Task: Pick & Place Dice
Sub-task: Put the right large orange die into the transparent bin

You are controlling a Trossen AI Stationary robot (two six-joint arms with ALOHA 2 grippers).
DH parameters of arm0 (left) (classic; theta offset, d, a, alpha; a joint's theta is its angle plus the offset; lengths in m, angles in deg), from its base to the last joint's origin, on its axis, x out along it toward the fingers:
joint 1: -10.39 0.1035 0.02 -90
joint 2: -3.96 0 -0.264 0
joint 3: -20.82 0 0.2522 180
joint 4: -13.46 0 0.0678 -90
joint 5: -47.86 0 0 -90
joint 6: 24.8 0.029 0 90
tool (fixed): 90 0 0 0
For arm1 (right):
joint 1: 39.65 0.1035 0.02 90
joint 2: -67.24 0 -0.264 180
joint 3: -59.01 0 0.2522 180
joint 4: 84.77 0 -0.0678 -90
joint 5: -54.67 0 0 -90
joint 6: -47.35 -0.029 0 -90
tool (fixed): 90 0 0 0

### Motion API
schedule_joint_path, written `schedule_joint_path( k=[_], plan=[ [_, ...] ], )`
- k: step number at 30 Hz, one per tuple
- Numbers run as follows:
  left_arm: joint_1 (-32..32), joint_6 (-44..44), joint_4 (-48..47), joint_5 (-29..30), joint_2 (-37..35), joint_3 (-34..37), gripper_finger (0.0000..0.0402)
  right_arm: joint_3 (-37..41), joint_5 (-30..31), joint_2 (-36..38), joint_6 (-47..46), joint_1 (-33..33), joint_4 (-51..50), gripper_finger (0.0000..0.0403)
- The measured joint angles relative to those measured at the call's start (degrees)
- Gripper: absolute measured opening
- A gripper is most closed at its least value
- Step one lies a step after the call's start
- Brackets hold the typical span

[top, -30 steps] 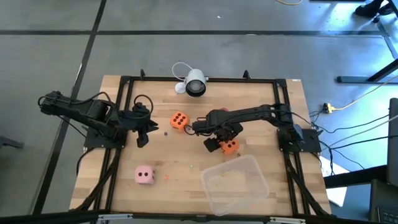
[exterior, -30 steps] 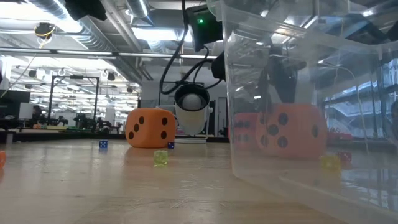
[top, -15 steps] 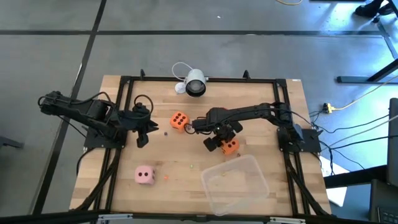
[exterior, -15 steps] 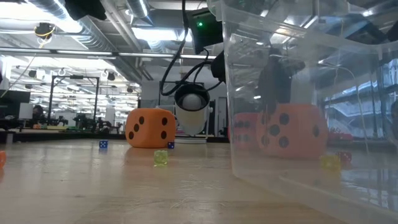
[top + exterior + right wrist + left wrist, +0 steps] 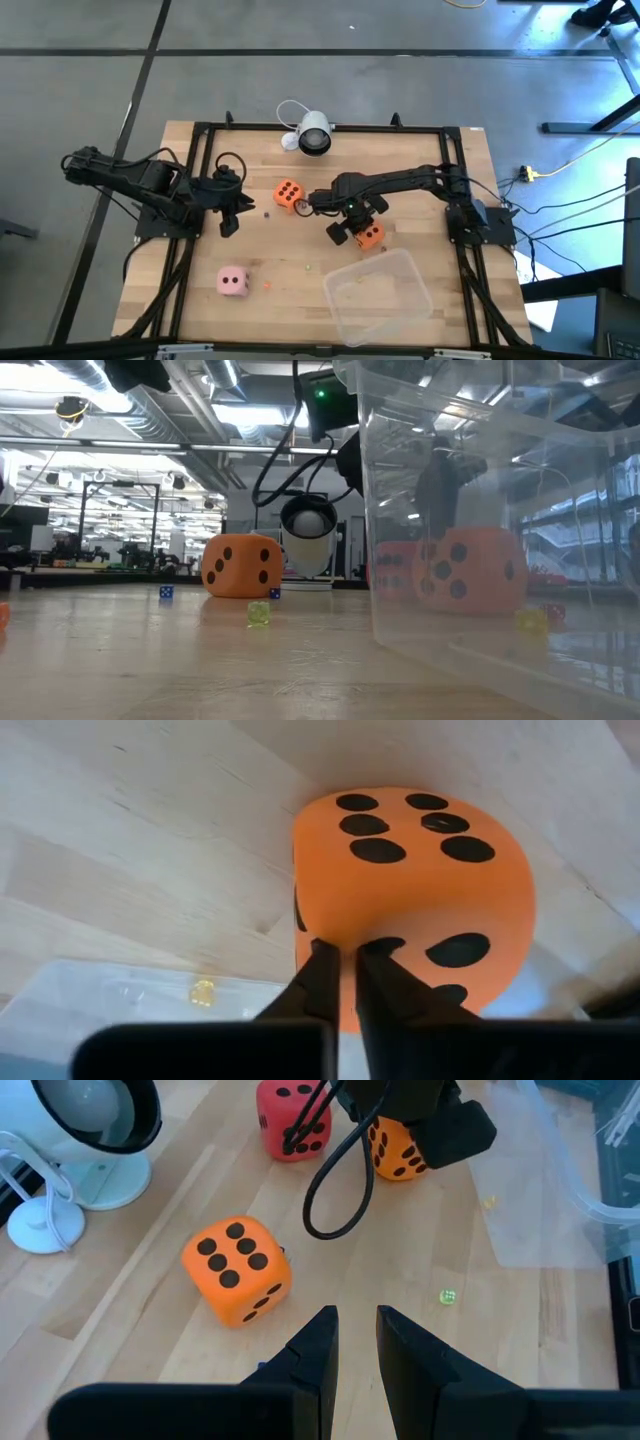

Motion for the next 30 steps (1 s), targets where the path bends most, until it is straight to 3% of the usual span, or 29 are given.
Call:
schedule_joint_path(
  k=[13,30],
  plan=[
    [0.0,0.0,0.0,0.12,0.0,0.0,0.0066,0.06,0.77,1.12,1.78,-0.35,-0.53,0.0002],
    [0.0,-0.02,-0.02,0.28,0.0,0.0,0.0066,0.42,4.11,0.88,7.1,-4.93,-8.36,0.0001]
  ],
)
